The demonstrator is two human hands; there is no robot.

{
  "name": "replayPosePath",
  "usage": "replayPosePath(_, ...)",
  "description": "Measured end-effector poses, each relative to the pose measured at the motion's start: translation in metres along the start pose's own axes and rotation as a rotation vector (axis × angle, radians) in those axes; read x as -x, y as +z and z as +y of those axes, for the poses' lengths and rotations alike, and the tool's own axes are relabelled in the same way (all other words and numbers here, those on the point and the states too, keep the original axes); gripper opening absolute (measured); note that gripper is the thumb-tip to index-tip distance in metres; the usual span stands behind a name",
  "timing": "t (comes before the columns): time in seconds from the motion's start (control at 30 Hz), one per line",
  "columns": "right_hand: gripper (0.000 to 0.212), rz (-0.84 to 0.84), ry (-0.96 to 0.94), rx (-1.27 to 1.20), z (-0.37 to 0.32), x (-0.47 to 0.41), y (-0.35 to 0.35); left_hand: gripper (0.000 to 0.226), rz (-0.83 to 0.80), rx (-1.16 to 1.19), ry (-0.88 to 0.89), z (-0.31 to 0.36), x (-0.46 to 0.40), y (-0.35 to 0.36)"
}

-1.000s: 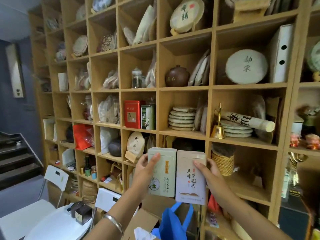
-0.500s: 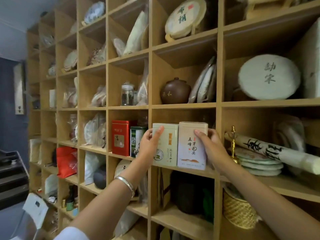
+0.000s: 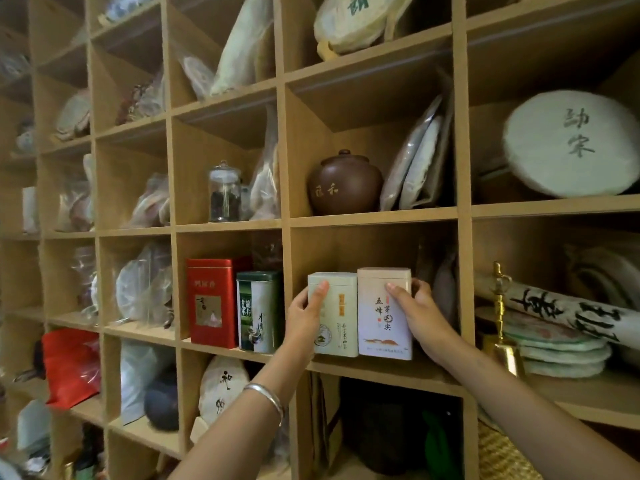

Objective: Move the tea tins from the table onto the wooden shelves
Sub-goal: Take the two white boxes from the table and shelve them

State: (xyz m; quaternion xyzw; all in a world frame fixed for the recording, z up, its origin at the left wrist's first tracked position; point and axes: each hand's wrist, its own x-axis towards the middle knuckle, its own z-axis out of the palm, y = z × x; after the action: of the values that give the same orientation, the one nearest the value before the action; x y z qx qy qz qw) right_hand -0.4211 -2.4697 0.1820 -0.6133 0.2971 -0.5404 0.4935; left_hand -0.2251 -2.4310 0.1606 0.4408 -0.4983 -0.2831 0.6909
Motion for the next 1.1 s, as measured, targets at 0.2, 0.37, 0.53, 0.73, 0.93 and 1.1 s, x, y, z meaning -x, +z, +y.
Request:
replayPosePath(0.2, 0.044, 0.066, -0.043, 0.026, 0.022, -0.002, 0.002, 0.034, -0.025, 0.029, -0.008, -0.030, -0.018, 0.003)
replayPosePath(0.37, 0.048, 0.090, -0.065, 0.080, 0.037, 0.003, 0.001, 0.037, -0.033, 0.047, -0.005, -0.044, -0.019, 0.002)
replayPosePath(0.53, 0.056, 0.160, -0.082, 0.215, 0.052, 0.016, 0.003, 0.043, -0.039, 0.045, -0.074, -0.047, -0.021, -0.004)
replayPosePath(0.73, 0.078, 0.195, -0.071, 0.684, 0.062, 0.044, -0.017, 0.080, -0.177, -0.167, -0.086, -0.067, -0.013, -0.027)
replayPosePath(0.93, 0.071, 0.124, 0.029, 0.814, 0.058, 0.036, -0.026, 0.059, -0.346, -0.408, -0.012, -0.070, -0.014, -0.042)
replayPosePath(1.1, 0.069, 0.074, 0.036, 0.860, 0.058, 0.037, -0.031, 0.068, -0.378, -0.456, 0.046, -0.072, -0.011, -0.045)
